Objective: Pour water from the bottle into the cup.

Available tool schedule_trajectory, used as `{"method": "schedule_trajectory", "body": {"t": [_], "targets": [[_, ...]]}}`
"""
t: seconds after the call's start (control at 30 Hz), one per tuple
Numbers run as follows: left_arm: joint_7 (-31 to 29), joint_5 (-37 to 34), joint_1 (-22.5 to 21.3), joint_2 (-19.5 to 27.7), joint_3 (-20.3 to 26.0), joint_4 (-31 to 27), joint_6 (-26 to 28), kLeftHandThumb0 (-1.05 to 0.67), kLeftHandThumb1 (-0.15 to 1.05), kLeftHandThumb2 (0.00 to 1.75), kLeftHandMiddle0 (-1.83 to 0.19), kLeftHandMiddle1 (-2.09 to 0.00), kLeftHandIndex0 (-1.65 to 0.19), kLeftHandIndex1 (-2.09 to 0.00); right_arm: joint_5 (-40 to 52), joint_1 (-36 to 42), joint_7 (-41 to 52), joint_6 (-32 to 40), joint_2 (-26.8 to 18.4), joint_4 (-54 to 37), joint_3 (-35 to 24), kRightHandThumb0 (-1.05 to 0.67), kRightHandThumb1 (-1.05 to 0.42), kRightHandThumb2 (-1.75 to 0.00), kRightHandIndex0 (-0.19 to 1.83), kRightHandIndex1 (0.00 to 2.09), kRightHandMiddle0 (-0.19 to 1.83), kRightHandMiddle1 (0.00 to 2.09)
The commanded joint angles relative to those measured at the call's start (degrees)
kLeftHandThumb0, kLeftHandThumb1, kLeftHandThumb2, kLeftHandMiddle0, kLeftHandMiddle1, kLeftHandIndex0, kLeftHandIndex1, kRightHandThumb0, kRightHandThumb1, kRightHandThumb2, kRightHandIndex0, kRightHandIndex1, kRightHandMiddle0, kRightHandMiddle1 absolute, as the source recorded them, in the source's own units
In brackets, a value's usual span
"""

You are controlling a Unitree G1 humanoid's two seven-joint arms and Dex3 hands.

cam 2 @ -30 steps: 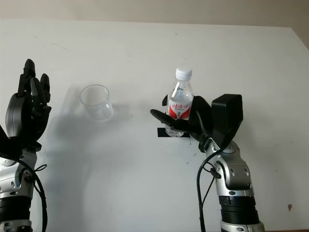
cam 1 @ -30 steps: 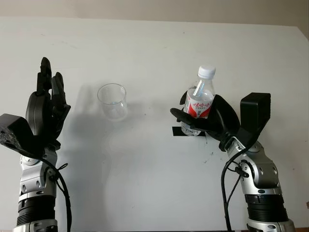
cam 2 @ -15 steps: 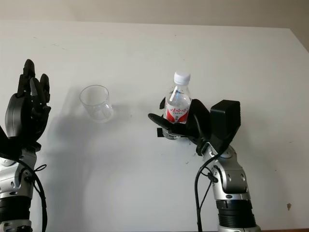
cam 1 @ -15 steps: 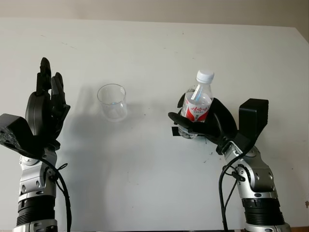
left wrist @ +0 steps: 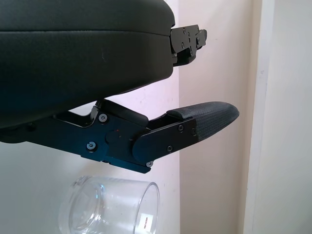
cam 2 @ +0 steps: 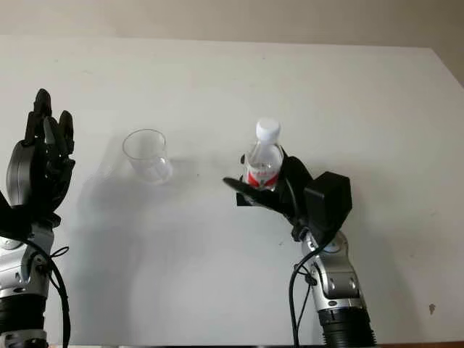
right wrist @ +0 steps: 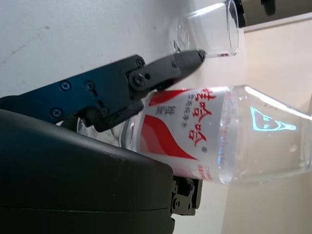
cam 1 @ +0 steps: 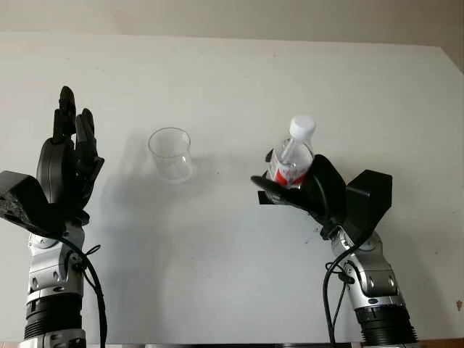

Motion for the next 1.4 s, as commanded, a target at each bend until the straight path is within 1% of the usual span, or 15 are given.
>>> {"method": "schedule_trajectory", "body": {"t": [0.0, 0.03, 0.07, 0.13, 0.17, 0.47, 0.53, 0.6, 0.7, 0.83, 1.03, 1.27, 1.37], "targets": [[-0.22, -0.12, 0.05, 0.56, 0.12, 0.15, -0.55, -0.71, 1.05, 0.70, 0.09, -0.05, 0.13, -0.06, -0.74, 2.67, 0.62, -1.23, -0.82, 2.74, 0.14, -0.57, -1.00, -0.05, -0.09, 0.59, -0.17, 0.80], [-0.31, -0.23, 0.08, 0.59, 0.09, 0.16, -0.57, -0.71, 1.05, 0.70, 0.08, -0.05, 0.13, -0.06, -1.06, 2.80, 0.95, -2.54, -0.96, 3.32, 0.25, -0.58, -0.99, -0.05, -0.04, 0.41, -0.14, 0.67], [-0.39, -0.31, 0.09, 0.62, 0.07, 0.18, -0.57, -0.71, 1.05, 0.70, 0.08, -0.05, 0.12, -0.06, -1.28, 2.84, 1.18, -3.49, -1.03, 3.78, 0.30, -0.60, -0.99, -0.05, -0.03, 0.25, -0.13, 0.53], [-0.45, -0.41, 0.08, 0.65, 0.11, 0.28, -0.51, -0.71, 1.05, 0.70, 0.08, -0.06, 0.12, -0.06, -1.11, 3.00, 1.83, -4.71, -0.91, 4.37, 0.23, -0.62, -0.98, -0.05, -0.02, 0.14, -0.12, 0.41], [-0.41, -0.40, 0.06, 0.65, 0.12, 0.28, -0.47, -0.71, 1.05, 0.70, 0.08, -0.06, 0.12, -0.06, -0.94, 3.06, 2.14, -4.95, -0.84, 4.50, 0.17, -0.63, -0.97, -0.05, -0.06, 0.09, -0.15, 0.34], [-0.46, -0.34, -0.08, 0.82, 0.06, 0.71, -0.61, -0.71, 1.05, 0.70, 0.08, -0.06, 0.12, -0.06, -0.28, 3.25, 4.72, -6.35, -1.39, 4.64, -0.19, -0.70, -0.96, -0.05, -0.19, 0.02, -0.19, 0.10], [-0.63, -0.40, -0.08, 0.78, 0.07, 0.84, -0.84, -0.71, 1.05, 0.70, 0.08, -0.05, 0.13, -0.06, -0.52, 3.03, 6.22, -8.32, -2.16, 5.19, 0.10, -0.76, -0.96, -0.05, -0.19, 0.00, -0.19, 0.02], [-0.63, -0.50, -0.16, 0.73, 0.14, 0.98, -0.82, -0.70, 1.05, 0.71, 0.08, -0.05, 0.12, -0.06, -1.05, 2.81, 6.68, -10.70, -2.49, 5.89, 0.17, -0.86, -0.96, -0.05, -0.19, 0.00, -0.19, 0.00], [-0.38, -0.26, -0.20, 0.68, 0.07, 0.95, -0.99, -0.71, 1.05, 0.70, 0.08, -0.05, 0.12, -0.06, -0.13, 2.37, 6.33, -11.54, -2.31, 5.00, -0.87, -0.94, -0.96, -0.05, -0.19, 0.00, -0.19, 0.00], [-0.68, -0.58, -0.27, 0.73, 0.06, 0.90, -0.68, -0.71, 1.05, 0.70, 0.09, -0.05, 0.13, -0.05, 1.84, 1.73, 5.04, -11.28, -2.25, 2.74, -2.93, -0.96, -0.97, -0.06, -0.19, 0.00, -0.19, 0.00], [-0.65, -0.44, -0.32, 0.71, 0.12, 1.25, -1.13, -0.70, 1.05, 0.71, 0.09, -0.05, 0.13, -0.05, 2.47, 0.55, 2.00, -12.86, -1.32, 2.70, -4.63, -0.96, -1.00, -0.07, -0.19, 0.00, -0.19, 0.00], [-0.81, -0.58, -0.43, 0.73, 0.11, 1.49, -1.28, -0.70, 1.05, 0.71, 0.09, -0.05, 0.13, -0.05, 3.85, 0.08, 2.02, -12.69, -1.55, 2.29, -5.15, -0.91, -1.00, -0.06, -0.19, 0.00, -0.19, 0.00], [-0.67, -0.86, -0.55, 0.67, 0.26, 1.48, -0.96, -0.71, 1.05, 0.70, 0.08, -0.05, 0.13, -0.06, 3.93, 0.31, 2.28, -14.10, -1.38, 2.79, -5.02, -0.88, -1.00, -0.06, -0.19, 0.00, -0.19, 0.00]]}}
